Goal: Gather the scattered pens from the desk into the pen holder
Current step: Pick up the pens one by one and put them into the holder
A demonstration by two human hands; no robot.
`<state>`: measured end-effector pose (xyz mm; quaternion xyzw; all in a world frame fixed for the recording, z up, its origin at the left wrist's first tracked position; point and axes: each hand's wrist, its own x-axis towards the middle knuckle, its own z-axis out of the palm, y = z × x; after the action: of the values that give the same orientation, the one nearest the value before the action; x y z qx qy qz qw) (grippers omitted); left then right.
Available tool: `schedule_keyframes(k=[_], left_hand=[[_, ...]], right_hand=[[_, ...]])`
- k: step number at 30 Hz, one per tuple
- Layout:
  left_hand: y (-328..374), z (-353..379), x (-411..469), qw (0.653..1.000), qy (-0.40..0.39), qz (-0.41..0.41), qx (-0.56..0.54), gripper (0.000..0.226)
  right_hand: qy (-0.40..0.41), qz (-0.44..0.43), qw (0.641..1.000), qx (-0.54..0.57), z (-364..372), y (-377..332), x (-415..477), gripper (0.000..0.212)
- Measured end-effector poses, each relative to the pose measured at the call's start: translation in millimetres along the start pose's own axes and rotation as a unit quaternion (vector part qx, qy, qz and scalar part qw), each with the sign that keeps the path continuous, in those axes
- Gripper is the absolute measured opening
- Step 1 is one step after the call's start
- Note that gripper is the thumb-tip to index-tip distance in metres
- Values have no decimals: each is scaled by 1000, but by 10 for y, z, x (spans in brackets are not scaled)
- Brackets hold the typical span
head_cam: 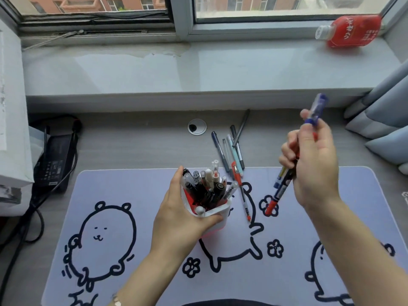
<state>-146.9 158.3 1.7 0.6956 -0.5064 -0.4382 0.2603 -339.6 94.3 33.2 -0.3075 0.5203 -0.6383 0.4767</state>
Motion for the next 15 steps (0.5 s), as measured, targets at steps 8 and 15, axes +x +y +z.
schedule_keyframes(k=[8, 15], left_hand=[[144, 100, -67, 999, -22, 34, 20, 106], [121, 65, -97, 1000, 0, 5, 6, 103]], right_hand=[[-117, -254, 960, -17, 379, 246, -554, 13], [-227, -161, 960, -34, 233, 541, -692, 8]])
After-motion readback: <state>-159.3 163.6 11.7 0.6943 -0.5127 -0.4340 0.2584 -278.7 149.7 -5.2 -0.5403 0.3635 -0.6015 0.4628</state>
